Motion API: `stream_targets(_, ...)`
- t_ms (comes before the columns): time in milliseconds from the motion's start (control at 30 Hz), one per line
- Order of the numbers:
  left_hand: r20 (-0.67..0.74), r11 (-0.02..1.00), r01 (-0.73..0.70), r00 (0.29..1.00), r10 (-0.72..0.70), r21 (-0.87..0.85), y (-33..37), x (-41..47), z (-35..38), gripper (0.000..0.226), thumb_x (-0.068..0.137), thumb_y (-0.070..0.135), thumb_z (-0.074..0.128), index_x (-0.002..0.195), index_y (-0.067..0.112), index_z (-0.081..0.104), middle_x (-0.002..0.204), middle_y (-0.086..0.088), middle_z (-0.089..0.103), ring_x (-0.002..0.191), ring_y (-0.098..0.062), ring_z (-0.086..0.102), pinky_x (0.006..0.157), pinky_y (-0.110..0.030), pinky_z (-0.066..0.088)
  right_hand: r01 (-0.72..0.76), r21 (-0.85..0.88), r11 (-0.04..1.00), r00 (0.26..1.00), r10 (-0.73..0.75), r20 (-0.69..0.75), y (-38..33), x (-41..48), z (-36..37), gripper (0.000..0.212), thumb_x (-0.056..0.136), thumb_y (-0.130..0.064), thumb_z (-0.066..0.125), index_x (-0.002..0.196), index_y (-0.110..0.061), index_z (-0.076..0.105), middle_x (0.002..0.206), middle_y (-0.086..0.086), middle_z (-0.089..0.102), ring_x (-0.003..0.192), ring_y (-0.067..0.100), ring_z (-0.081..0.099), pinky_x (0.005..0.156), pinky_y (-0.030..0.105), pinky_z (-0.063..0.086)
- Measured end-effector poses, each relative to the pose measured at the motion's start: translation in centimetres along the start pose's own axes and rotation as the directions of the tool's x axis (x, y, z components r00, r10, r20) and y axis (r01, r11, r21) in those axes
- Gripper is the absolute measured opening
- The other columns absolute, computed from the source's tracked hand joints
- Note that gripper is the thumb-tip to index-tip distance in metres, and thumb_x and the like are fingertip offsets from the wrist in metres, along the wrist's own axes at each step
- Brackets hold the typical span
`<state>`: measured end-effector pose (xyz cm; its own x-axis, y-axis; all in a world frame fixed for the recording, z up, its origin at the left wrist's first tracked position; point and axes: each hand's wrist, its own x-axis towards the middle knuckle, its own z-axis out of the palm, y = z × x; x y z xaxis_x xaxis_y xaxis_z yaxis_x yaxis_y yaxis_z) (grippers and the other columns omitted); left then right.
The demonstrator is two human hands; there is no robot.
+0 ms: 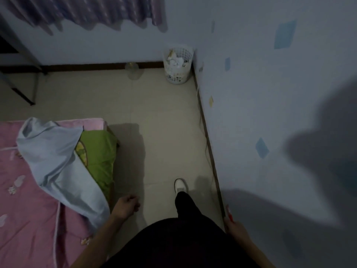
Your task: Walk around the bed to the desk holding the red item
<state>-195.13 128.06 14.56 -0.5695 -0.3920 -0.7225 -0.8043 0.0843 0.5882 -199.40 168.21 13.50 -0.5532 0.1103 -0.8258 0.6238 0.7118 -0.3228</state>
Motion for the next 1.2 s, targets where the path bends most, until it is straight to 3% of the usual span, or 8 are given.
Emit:
stream_targets(200,-0.087,0.99,0.124,0.988,-0.129,-0.067,3.9,4.4,-1.5,0.027,0.096,0.002,0.049,0.071,0.002,0.059,0.06,-0.015,0.058,0.052,-0.022,0.051,0.048,-0.024,0.034,0.094,-0.005,0.996,0.995,-0.094,0.044,-15.3,6.7,-6.3,0.034,0.1,-0.048,0.046,0.094,-0.019,0.063,0.058,0.005,0.055,0.042,0.015,0.045,0.045,0.022,0.031)
stream_targets(367,-0.156,0.965,0.185,0.964,-0.215,-0.187,6.6,7.8,-3.0,0.023,0.095,0.005,0.051,0.074,0.003,0.061,0.054,-0.008,0.059,0.042,-0.017,0.048,0.043,-0.019,0.033,0.203,-0.101,0.974,0.974,-0.19,0.125,-27.3,12.0,-8.9,0.035,0.103,-0.041,0.042,0.111,-0.02,0.068,0.083,0.018,0.066,0.063,0.023,0.056,0.052,0.025,0.039)
stream_targets(467,-0.167,0.946,0.201,0.954,-0.248,-0.256,8.4,9.4,-3.4,0.021,0.095,0.006,0.052,0.078,0.005,0.063,0.057,-0.007,0.062,0.044,-0.016,0.051,0.044,-0.019,0.033,0.222,-0.13,0.966,0.97,-0.206,0.13,-34.6,14.4,-9.0,0.04,0.103,-0.038,0.045,0.118,-0.009,0.068,0.107,0.02,0.072,0.092,0.033,0.069,0.078,0.039,0.055)
stream_targets(567,-0.184,0.923,0.22,0.94,-0.287,-0.315,10.3,11.5,-3.7,0.025,0.094,0.003,0.052,0.07,0.006,0.061,0.054,-0.006,0.061,0.045,-0.018,0.052,0.046,-0.022,0.036,0.265,-0.173,0.949,0.958,-0.239,0.156,-41.5,16.8,-8.3,0.045,0.102,-0.04,0.048,0.123,-0.004,0.065,0.106,0.019,0.072,0.098,0.033,0.068,0.081,0.035,0.053)
stream_targets(733,-0.177,0.896,0.24,0.93,-0.323,-0.375,14.5,17.2,-5.5,0.031,0.093,0.003,0.055,0.063,0.005,0.061,0.051,-0.005,0.061,0.05,-0.02,0.054,0.049,-0.024,0.04,0.316,-0.206,0.926,0.943,-0.283,0.174,-52.4,20.6,-7.6,0.047,0.1,-0.043,0.049,0.114,-0.002,0.067,0.099,0.017,0.072,0.093,0.034,0.066,0.084,0.037,0.051)
stream_targets(867,-0.183,0.851,0.254,0.911,-0.371,-0.459,19.6,23.0,-8.6,0.03,0.095,0.001,0.052,0.066,0.003,0.057,0.053,-0.01,0.056,0.048,-0.018,0.049,0.038,-0.016,0.036,0.287,-0.224,0.931,0.955,-0.259,0.147,-59.7,23.7,-7.9,0.039,0.099,-0.043,0.052,0.078,-0.013,0.066,0.054,-0.001,0.057,0.052,0.018,0.055,0.053,0.026,0.039)
stream_targets(967,-0.18,0.84,0.256,0.907,-0.38,-0.479,24.2,27.8,-11.7,0.027,0.096,0.001,0.05,0.07,0.001,0.058,0.058,-0.013,0.056,0.052,-0.02,0.048,0.05,-0.024,0.035,0.237,-0.201,0.951,0.968,-0.214,0.131,-64.4,25.7,-8.3,0.039,0.1,-0.042,0.049,0.069,-0.019,0.056,0.04,-0.006,0.04,0.031,0.009,0.037,0.038,0.018,0.025)
stream_targets(1200,-0.245,0.893,0.159,0.928,-0.28,-0.42,35.3,37.9,-20.0,0.028,0.095,0.0,0.048,0.069,0.008,0.053,0.057,-0.009,0.057,0.043,-0.016,0.048,0.033,-0.015,0.032,0.241,-0.237,0.941,0.968,-0.216,0.128,-73.5,30.8,-9.5,0.044,0.099,-0.036,0.054,0.06,-0.017,0.047,0.037,-0.007,0.038,0.033,0.012,0.037,0.043,0.021,0.025)
